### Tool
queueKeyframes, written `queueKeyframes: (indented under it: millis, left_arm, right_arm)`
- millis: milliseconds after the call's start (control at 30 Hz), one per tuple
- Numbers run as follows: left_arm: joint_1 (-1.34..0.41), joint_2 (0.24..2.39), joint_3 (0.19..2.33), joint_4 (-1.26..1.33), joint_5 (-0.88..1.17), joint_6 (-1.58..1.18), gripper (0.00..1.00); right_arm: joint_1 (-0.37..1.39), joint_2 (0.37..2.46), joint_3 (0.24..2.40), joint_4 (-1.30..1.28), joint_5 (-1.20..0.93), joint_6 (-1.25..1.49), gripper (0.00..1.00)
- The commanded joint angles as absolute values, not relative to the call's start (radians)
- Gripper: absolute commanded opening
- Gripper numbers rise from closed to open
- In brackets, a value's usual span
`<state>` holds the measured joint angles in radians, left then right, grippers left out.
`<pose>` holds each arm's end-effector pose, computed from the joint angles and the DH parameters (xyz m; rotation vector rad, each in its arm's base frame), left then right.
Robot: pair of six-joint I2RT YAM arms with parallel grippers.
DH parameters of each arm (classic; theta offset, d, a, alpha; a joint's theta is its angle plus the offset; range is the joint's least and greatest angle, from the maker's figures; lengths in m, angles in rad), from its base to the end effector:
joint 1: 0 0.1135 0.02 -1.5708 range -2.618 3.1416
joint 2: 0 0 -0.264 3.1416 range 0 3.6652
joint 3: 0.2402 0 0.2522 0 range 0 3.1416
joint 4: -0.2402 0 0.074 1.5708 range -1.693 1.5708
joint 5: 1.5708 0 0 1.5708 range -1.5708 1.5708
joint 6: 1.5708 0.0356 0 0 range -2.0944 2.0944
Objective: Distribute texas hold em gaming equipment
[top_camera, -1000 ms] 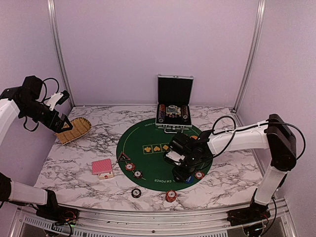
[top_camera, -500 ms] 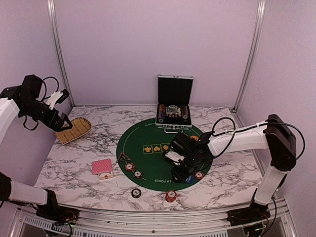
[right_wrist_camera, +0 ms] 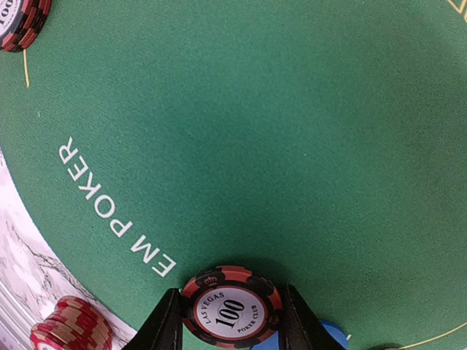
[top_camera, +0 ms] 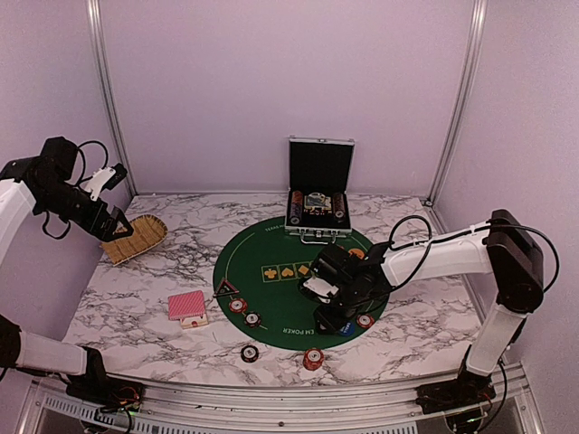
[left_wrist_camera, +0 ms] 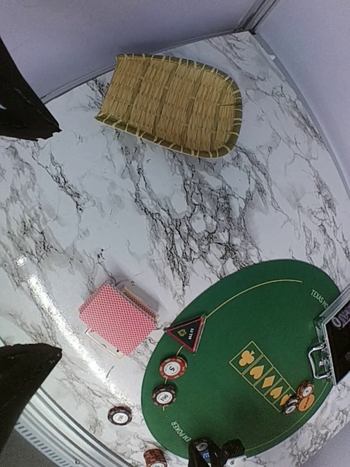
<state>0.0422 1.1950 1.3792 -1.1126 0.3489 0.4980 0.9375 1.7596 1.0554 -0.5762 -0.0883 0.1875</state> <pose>0.2176 -0.0030 0.3769 0.6873 2.3331 -0.1969 0.1907 0.2650 0.1551 -1.0885 2.7137 0.3373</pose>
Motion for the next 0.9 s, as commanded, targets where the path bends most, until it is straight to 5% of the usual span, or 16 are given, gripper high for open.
queueKeyframes:
  millis: [0, 233, 600, 867]
  left_arm:
    - [0.04, 1.198, 1.398, -1.149, 0.372, 0.502, 0.99]
    - [0.041, 1.197, 1.397, -1.151, 0.37, 0.508, 0.99]
    - [0.041, 1.202, 1.383, -1.158, 0.358, 0.527, 0.99]
    - [0.04, 1.214, 1.334, -1.167, 0.371, 0.578, 0.99]
  right_arm:
    - [0.939, 1.764, 1.029, -0.577, -0.114, 0.205, 0.19]
    - [0.939, 1.764, 1.029, -0.575, -0.114, 0.206, 0.27]
    - [0.939, 1.739, 1.093, -0.629, -0.089, 0.201, 0.62]
    - [0.939, 1.685, 1.222, -0.706, -0.062, 0.204, 0.75]
